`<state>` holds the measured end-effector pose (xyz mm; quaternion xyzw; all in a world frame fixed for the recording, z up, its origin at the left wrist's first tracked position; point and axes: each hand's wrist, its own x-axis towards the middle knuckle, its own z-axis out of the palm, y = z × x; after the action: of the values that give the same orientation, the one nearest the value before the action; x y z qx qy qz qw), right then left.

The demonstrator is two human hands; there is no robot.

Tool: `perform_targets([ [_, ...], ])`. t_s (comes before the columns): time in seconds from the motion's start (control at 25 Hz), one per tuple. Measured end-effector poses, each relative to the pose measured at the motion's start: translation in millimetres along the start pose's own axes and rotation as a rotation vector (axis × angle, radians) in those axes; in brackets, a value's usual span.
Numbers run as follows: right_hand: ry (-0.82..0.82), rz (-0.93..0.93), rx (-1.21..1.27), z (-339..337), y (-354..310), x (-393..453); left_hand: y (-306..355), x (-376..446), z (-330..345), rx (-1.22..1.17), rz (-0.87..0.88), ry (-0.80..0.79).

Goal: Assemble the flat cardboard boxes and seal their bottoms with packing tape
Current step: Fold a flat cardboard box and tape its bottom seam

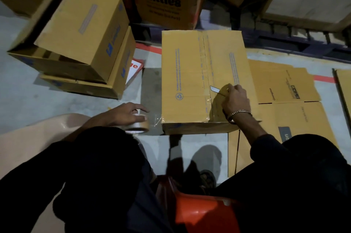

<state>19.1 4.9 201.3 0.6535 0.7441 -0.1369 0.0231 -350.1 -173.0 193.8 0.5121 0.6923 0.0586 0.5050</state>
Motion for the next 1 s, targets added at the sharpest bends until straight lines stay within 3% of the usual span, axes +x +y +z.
perform_targets([
  [0.12,0.03,-0.028,-0.057,-3,7,-7,8,-4,-4,-0.041,0.038,-0.01],
  [0.28,0.002,0.014,0.238,-13,-10,-34,23,-7,-2,-0.023,0.036,-0.042],
  [0.44,-0.309,0.263,0.911,12,-65,-95,14,5,-4,-0.061,0.028,-0.107],
  [0.56,-0.621,0.504,1.119,27,-111,-128,8,11,-6,-0.081,0.042,-0.107],
  [0.64,-0.681,0.519,1.123,35,-135,-144,8,12,-6,-0.045,0.072,-0.113],
  [0.72,-0.514,0.298,0.963,45,-150,-159,8,12,-8,-0.022,0.084,-0.131],
  [0.84,-0.122,-0.061,0.637,51,-163,-179,10,11,-11,-0.007,0.09,-0.128],
  [0.92,-0.02,-0.13,0.52,48,-173,-183,11,12,-10,-0.02,0.087,-0.107],
  [1.0,-0.022,-0.137,0.422,49,-182,-182,12,12,-10,-0.01,0.086,-0.086],
])
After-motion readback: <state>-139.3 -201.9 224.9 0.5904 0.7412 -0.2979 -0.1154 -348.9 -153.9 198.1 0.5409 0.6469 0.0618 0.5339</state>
